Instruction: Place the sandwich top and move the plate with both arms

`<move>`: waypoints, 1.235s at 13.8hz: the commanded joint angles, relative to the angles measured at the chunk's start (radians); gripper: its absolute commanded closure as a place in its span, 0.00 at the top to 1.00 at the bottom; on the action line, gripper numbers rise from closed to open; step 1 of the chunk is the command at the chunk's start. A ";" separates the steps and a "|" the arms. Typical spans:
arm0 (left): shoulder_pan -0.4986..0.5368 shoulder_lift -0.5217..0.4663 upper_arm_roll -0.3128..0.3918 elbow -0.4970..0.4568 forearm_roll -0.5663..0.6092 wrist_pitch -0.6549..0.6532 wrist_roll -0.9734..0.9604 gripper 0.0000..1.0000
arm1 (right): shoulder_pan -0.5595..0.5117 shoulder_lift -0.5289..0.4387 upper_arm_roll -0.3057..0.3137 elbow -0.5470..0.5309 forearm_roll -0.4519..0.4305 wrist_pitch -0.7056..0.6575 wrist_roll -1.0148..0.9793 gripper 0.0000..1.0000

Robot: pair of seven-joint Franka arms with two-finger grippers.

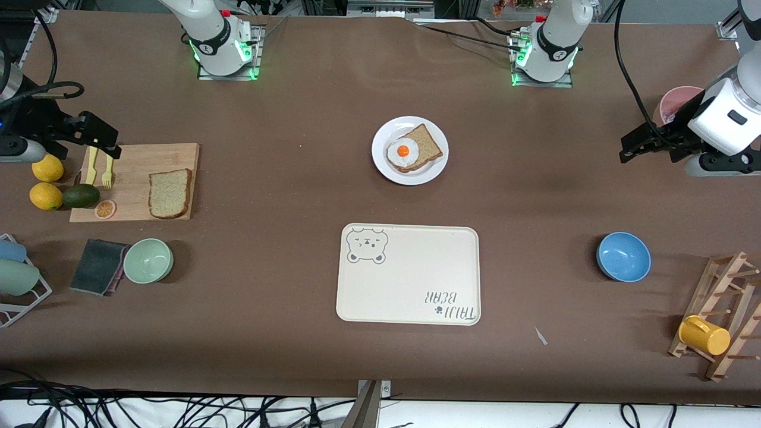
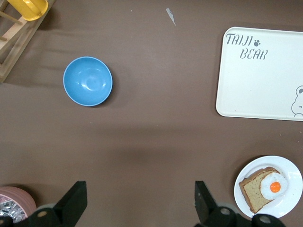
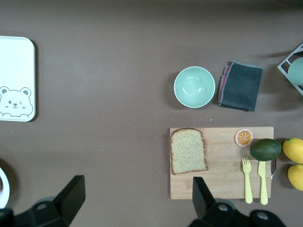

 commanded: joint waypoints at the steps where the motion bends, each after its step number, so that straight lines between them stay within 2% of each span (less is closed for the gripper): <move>1: 0.002 0.011 0.002 0.026 -0.015 -0.013 0.024 1.00 | -0.007 0.002 0.008 0.025 0.011 -0.029 -0.006 1.00; 17: 0.002 0.011 0.002 0.026 -0.015 -0.013 0.025 1.00 | -0.007 0.007 0.003 0.025 0.009 -0.044 -0.011 1.00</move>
